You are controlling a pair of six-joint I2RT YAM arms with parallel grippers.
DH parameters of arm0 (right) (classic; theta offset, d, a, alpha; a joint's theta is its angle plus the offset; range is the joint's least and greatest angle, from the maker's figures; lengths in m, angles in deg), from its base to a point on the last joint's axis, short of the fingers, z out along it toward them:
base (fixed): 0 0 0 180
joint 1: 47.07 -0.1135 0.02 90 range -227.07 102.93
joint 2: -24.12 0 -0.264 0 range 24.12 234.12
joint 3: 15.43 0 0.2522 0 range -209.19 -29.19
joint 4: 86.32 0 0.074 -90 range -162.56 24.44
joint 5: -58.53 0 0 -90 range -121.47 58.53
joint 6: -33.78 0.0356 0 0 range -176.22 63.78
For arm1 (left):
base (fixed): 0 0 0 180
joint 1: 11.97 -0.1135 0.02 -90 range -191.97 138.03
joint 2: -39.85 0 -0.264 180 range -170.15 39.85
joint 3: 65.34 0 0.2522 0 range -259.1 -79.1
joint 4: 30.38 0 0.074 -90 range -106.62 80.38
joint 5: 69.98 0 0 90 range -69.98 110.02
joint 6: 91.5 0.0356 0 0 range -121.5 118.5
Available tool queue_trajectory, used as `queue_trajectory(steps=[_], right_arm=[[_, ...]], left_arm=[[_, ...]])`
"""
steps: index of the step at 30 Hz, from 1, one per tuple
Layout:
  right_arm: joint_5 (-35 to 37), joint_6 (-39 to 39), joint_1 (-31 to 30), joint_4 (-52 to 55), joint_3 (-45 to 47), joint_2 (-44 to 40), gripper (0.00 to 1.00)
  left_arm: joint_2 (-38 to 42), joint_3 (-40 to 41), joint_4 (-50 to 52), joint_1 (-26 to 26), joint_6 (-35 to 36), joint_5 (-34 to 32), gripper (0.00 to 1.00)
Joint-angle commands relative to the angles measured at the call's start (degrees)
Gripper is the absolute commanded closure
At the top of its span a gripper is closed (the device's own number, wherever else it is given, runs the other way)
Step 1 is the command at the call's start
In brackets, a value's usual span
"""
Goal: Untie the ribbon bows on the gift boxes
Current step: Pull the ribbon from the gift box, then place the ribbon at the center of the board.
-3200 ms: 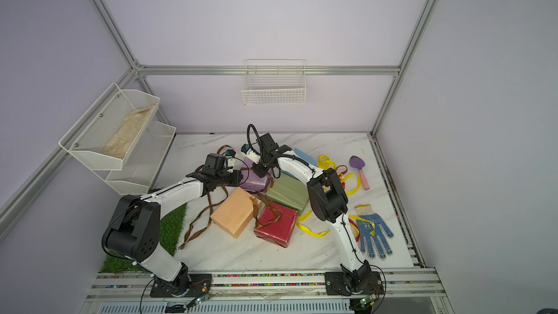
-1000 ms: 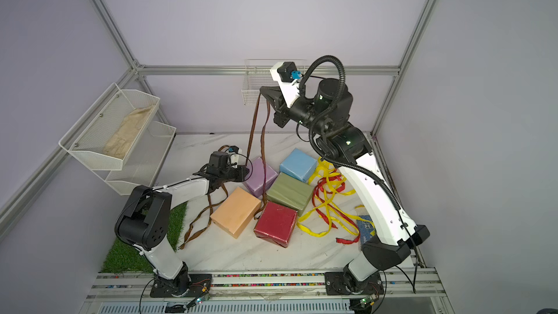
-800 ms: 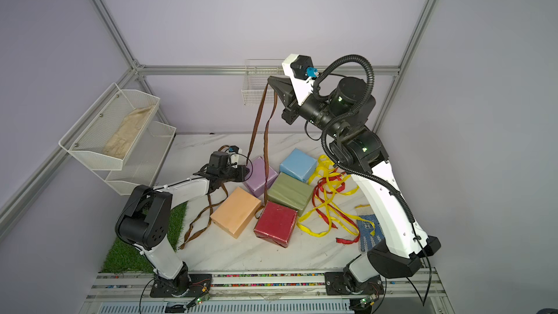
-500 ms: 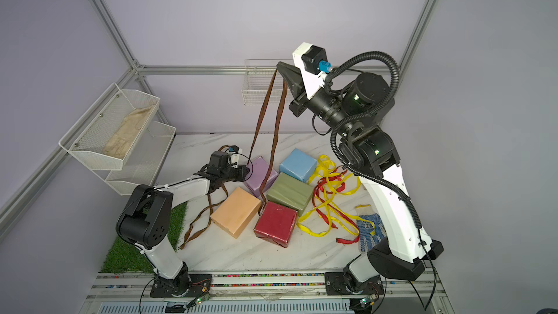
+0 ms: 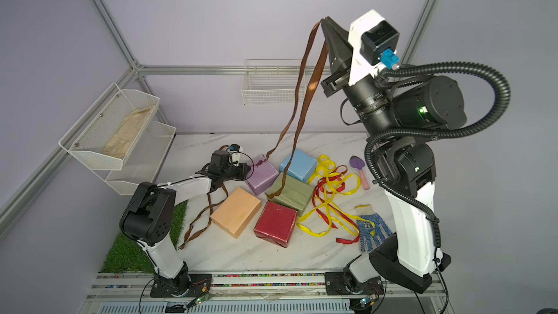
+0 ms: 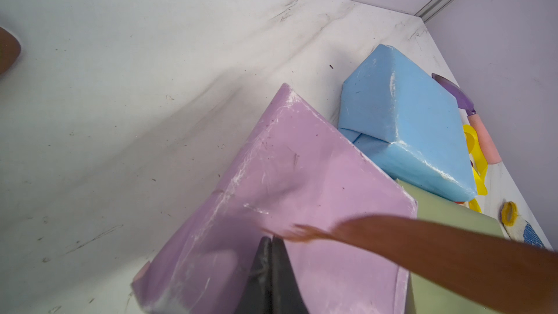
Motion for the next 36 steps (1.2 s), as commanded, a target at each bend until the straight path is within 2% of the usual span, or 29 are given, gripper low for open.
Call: queue_trajectory(steps=[1,10,19,22,31,36], right_arm=[[2.91,-3.66,0.3,-2.09,-1.27,-0.31,1.0],[5.36,-5.5,0.3,-0.93,-0.85,-0.53,1.0],[11.91,-4.79,0.3,-4.89,13.06,-4.75,1.0],[15.8,-4.55,0.3,-5.77,19.01,-6.28,1.0],[26.84,0.31,0.3,-13.46,46.52,-19.7,1.0],[30.87,4.62,0.3,-13.98,57.91,-26.11,1.0]], left_arm=[[-2.34,-1.36,4.52,-0.33,-0.6,-1.76,0.98],[-2.23,-2.72,6.09,-0.33,-0.17,-1.65,0.98],[-0.12,-3.61,7.91,-0.33,0.83,-1.02,0.98],[1.14,-3.76,8.65,-0.32,1.29,-1.09,0.98],[6.57,-3.81,10.75,-0.33,2.36,-0.85,0.98],[10.98,-4.4,12.76,-0.33,4.29,-1.02,0.97]])
